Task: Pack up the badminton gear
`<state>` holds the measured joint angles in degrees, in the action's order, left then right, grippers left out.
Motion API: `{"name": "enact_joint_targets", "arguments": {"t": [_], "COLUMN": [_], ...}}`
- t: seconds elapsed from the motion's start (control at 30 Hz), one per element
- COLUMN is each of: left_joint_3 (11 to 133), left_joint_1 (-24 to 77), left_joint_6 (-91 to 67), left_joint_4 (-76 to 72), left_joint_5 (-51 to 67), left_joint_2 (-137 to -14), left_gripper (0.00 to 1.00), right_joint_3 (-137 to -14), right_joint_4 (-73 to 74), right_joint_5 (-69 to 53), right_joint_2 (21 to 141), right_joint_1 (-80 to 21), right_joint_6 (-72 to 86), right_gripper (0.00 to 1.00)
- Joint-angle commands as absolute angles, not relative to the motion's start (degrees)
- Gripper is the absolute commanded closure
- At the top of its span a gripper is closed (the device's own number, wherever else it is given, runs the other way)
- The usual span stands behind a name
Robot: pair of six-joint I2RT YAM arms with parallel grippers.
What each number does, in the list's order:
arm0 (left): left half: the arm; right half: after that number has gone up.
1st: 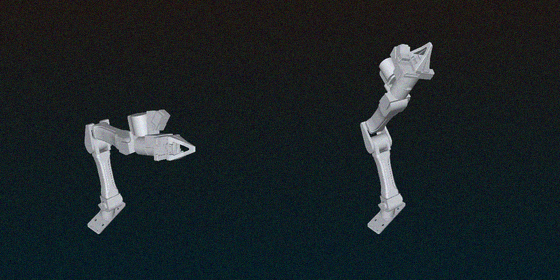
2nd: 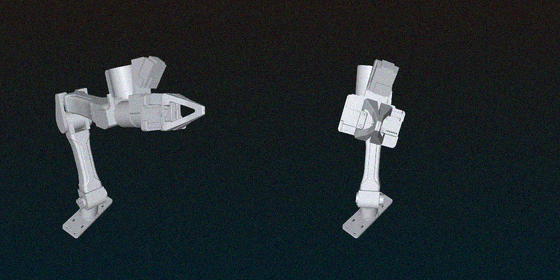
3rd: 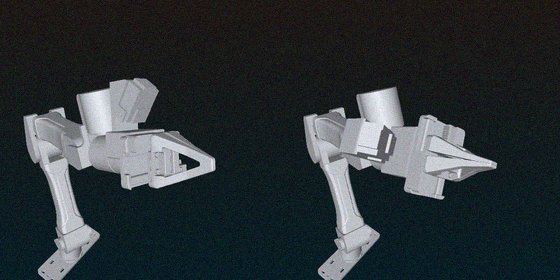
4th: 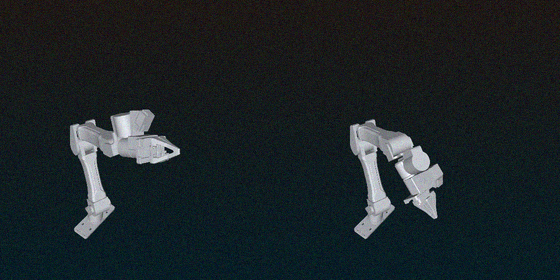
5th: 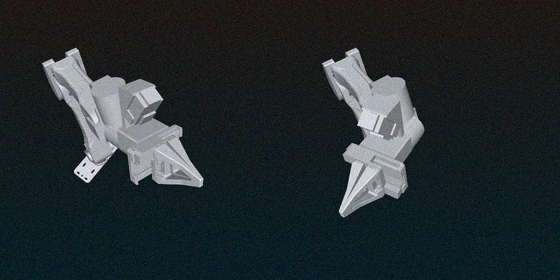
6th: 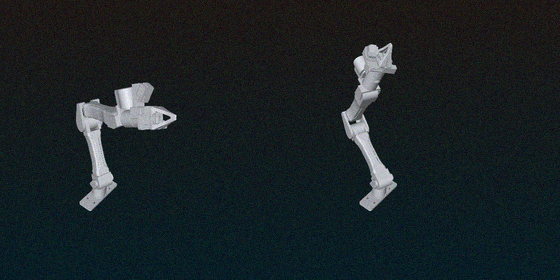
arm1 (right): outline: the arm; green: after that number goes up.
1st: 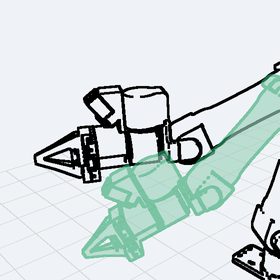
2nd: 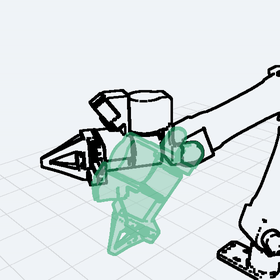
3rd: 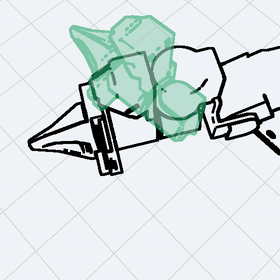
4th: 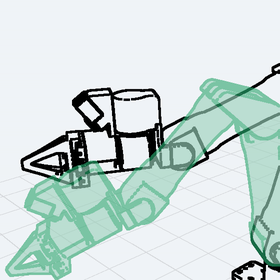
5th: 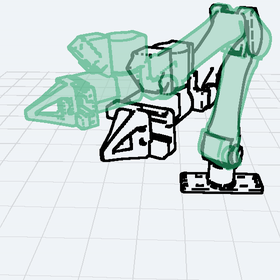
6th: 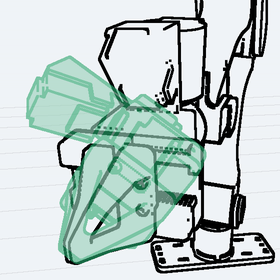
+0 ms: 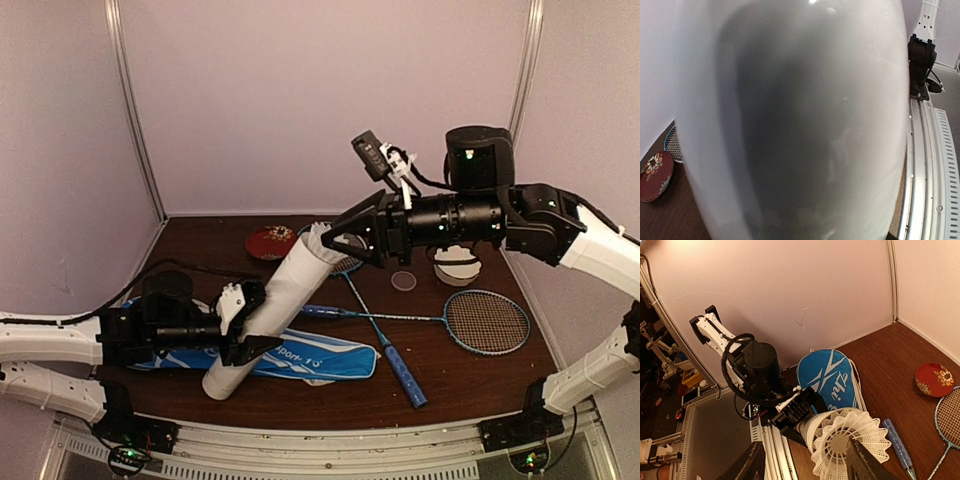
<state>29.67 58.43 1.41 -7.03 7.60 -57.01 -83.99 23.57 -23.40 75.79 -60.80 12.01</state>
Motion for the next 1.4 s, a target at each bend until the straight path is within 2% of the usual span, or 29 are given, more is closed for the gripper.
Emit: {"name": "enact_joint_targets", "arguments": {"t": [0.0, 0.2, 0.3, 0.47, 0.57, 0.63, 0.7, 0.9, 0.97, 1.03, 1.13, 1.17, 1.27, 1.37], "left_joint_3": [29.1, 28.4, 29.8, 31.6, 32.2, 32.4, 32.7, 32.9, 33.1, 33.4, 34.0, 34.4, 34.7, 34.7], "left_joint_1": [58.4, 59.0, 59.9, 61.3, 61.5, 61.5, 61.6, 61.7, 61.7, 61.9, 62.3, 62.6, 62.9, 63.0], "left_joint_6": [3.9, 6.5, 7.8, 8.8, 9.3, 9.4, 9.6, 9.9, 10.1, 10.3, 10.9, 11.2, 11.5, 11.6], "left_joint_4": [-10.7, -10.4, -8.3, -6.6, -6.1, -6.0, -5.8, -5.7, -5.6, -5.5, -4.7, -4.2, -3.5, -3.4], "left_joint_5": [10.8, 13.2, 13.3, 12.6, 12.5, 12.4, 12.3, 12.7, 12.8, 12.9, 11.8, 11.3, 10.8, 10.6], "left_joint_2": [-54.6, -52.3, -52.9, -54.9, -55.2, -55.3, -55.4, -55.6, -55.9, -55.9, -56.1, -56.2, -56.2, -56.2], "left_gripper": [0.54, 0.53, 0.53, 0.53, 0.54, 0.54, 0.55, 0.55, 0.54, 0.55, 0.55, 0.56, 0.56, 0.57], "right_joint_3": [-86.9, -87.8, -88.9, -88.7, -88.9, -88.4, -87.4, -85.6, -85.7, -85.7, -85.9, -86.1, -87.1, -87.8], "right_joint_4": [25.3, 34.1, 39.6, 40.7, 42.9, 44.4, 45.3, 45.9, 46.1, 46.0, 46.3, 46.6, 47.6, 48.2], "right_joint_5": [-25.7, -25.8, -27.6, -32.3, -32.4, -32.3, -32.3, -32.4, -32.1, -31.6, -31.8, -32.1, -32.3, -32.0], "right_joint_2": [69.8, 69.7, 71.8, 73.4, 74.4, 74.8, 74.9, 75.4, 76.1, 76.8, 78.3, 78.8, 80.1, 80.9], "right_joint_1": [-57.8, -52.7, -52.8, -54.1, -55.0, -55.2, -55.5, -56.1, -56.1, -56.2, -56.2, -56.2, -56.5, -57.0], "right_joint_6": [12.8, 13.9, 13.6, 14.2, 13.3, 12.3, 12.0, 11.5, 11.5, 11.5, 11.7, 11.6, 11.3, 10.9], "right_gripper": [0.42, 0.4, 0.36, 0.33, 0.39, 0.54, 0.58, 0.44, 0.44, 0.51, 0.81, 0.87, 0.96, 1.0]}}
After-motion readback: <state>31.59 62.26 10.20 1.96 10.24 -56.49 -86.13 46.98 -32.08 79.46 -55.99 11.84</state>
